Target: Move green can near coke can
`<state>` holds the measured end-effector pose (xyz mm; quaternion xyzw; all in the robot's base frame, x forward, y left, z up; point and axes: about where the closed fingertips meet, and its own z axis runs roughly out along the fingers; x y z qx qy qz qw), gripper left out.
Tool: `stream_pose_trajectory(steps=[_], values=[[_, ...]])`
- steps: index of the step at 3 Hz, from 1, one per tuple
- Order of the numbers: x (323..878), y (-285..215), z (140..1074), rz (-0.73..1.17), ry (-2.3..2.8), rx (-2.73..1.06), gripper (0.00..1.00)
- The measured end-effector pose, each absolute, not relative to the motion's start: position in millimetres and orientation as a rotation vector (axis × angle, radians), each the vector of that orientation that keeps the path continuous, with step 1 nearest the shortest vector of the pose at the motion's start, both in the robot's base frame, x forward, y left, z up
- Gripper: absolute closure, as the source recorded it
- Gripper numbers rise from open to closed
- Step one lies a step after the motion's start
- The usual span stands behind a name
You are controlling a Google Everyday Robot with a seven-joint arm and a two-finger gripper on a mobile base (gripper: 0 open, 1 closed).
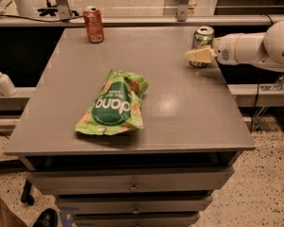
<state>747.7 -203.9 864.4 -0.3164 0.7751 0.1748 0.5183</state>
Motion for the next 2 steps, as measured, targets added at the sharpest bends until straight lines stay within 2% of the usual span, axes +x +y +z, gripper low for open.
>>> stream_pose_trajectory(steps=[2], values=[[750.2, -160.5, 878.4, 0.494, 1.851, -0.783, 0.87]])
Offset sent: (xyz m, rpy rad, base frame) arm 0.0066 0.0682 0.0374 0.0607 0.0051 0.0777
